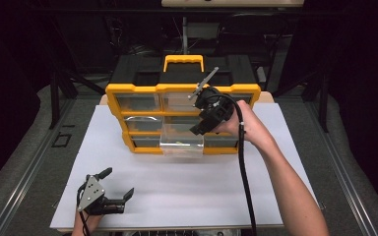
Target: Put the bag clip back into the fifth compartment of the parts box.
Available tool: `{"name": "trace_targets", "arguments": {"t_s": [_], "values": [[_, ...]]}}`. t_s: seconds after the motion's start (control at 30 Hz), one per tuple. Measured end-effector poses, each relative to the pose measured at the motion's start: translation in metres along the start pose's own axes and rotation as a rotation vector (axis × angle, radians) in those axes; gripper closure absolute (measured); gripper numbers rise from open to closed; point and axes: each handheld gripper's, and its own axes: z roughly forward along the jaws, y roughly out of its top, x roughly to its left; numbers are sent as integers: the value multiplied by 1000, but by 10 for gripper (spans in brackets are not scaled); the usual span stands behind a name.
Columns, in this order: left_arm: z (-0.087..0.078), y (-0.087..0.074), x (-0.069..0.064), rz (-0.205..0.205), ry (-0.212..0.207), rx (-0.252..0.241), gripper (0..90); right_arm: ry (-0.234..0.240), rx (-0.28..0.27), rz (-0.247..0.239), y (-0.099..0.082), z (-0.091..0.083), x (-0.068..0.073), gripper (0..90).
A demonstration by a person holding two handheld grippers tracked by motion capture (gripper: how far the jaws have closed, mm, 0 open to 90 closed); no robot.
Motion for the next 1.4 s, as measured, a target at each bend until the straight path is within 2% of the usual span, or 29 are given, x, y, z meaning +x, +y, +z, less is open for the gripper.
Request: {"name": "trace_targets", "arguments": {"t_s": [0.17,0.33,0.6,1.0,1.4], "values": [[0,0,0,2,0,0,0,-34,-5,26,-17,-13,-6,281],[0,0,0,4,2,1,0,-60,0,47,-33,-18,-11,206],[1,0,0,3,6,-1,0,-79,5,80,-55,-15,-15,150],[0,0,-1,2,6,-2,0,-89,-6,141,-97,7,-16,82],[1,0,-1,5,6,2,0,-126,-15,180,-134,42,-2,54]]}}
